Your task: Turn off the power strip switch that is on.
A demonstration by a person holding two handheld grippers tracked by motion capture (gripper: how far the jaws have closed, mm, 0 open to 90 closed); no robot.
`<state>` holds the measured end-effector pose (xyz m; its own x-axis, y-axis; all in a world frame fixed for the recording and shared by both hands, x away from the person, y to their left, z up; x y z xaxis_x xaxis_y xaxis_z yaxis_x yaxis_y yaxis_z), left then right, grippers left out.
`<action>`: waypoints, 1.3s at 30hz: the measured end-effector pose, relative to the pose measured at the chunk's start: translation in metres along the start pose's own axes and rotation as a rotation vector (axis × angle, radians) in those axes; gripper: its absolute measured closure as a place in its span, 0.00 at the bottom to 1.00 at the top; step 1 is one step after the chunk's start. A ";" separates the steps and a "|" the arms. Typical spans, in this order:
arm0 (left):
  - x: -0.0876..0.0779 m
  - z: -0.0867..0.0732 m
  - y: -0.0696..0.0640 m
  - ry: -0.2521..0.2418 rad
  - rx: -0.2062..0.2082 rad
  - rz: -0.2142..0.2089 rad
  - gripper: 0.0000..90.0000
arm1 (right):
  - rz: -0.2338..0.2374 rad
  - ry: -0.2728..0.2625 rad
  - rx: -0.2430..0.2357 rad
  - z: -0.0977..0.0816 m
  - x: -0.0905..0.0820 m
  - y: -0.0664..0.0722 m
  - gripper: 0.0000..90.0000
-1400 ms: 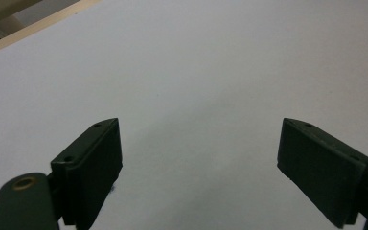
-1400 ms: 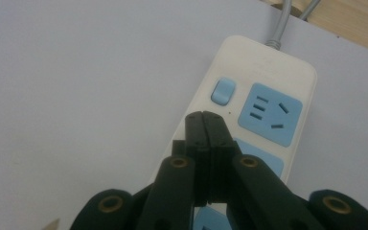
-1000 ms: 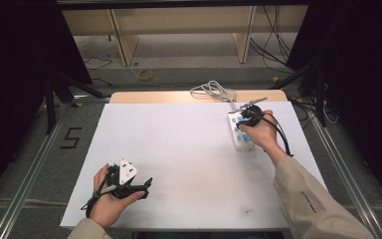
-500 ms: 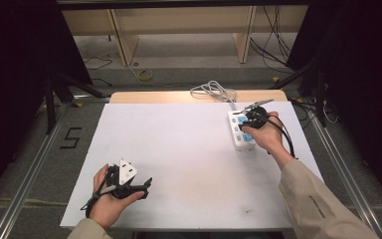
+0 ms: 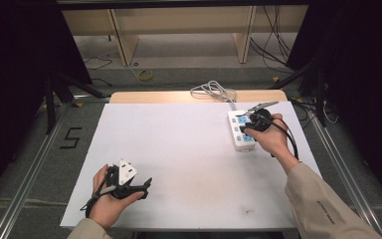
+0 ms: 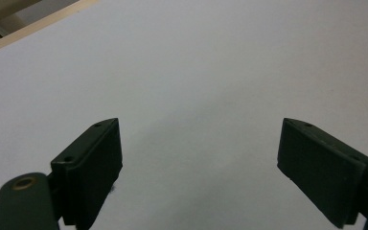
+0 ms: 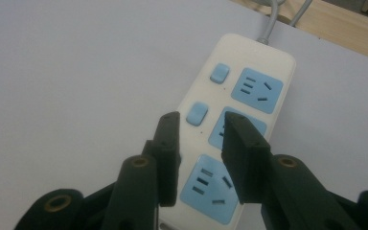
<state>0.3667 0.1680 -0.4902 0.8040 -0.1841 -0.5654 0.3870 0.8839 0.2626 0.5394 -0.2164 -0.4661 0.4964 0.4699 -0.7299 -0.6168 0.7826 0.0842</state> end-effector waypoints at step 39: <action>-0.001 -0.002 -0.002 0.011 0.004 -0.014 0.17 | 0.128 -0.058 -0.051 -0.067 -0.064 0.045 0.50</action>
<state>0.3638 0.1670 -0.4920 0.7932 -0.1918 -0.5779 0.4004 0.8793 0.2578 0.4391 -0.2387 -0.4613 0.4447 0.5887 -0.6751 -0.7069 0.6935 0.1390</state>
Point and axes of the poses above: each handheld gripper's, and its own axes: x roughly forward along the jaws, z roughly out of its top, y roughly to its left, the point moved 6 cm from there along x, roughly forward along the jaws, and after that the axes turned 8 degrees about z, right-handed, at the moved point
